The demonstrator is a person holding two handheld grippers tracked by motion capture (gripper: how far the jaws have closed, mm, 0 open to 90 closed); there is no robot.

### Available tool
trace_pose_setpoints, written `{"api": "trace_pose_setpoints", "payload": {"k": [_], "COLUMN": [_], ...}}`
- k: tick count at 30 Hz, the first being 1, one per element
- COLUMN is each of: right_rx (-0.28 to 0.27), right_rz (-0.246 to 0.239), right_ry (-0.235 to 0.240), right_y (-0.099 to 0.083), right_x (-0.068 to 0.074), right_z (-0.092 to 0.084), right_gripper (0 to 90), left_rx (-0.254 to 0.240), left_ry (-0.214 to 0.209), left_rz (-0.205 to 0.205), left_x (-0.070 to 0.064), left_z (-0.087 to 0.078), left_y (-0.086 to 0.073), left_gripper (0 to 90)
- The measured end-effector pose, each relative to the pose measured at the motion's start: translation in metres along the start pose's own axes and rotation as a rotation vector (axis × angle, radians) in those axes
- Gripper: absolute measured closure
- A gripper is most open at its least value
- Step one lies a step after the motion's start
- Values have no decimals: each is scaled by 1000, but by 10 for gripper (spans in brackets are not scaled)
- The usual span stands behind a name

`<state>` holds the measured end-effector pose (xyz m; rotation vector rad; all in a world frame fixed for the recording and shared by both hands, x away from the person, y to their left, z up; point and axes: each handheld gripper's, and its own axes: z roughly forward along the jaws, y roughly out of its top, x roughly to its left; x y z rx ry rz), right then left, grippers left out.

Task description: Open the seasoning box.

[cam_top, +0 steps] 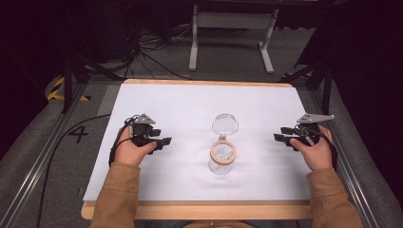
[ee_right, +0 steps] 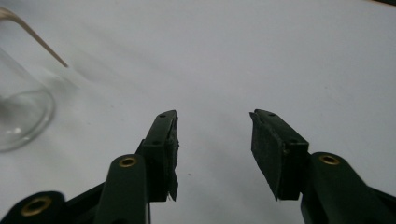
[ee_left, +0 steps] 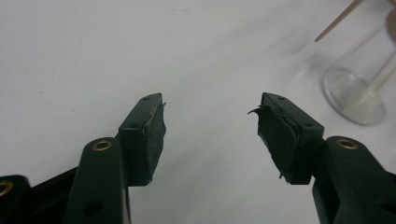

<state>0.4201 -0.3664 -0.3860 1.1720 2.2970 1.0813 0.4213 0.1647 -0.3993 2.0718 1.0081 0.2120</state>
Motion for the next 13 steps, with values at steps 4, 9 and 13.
{"api": "trace_pose_setpoints", "payload": {"k": [4, 9, 13], "right_rx": [39, 67, 82], "right_rz": [12, -5, 1], "right_ry": [-17, -40, -31], "right_y": [-10, -17, -19], "right_x": [-6, -8, -7], "right_z": [13, 26, 30], "right_gripper": [456, 429, 416], "left_rx": [11, 45, 100], "left_ry": [0, -30, -72], "left_rz": [-8, -2, 17], "left_x": [4, 4, 0], "left_z": [6, 12, 19], "left_y": [-3, -5, -7], "left_gripper": [406, 367, 339]}}
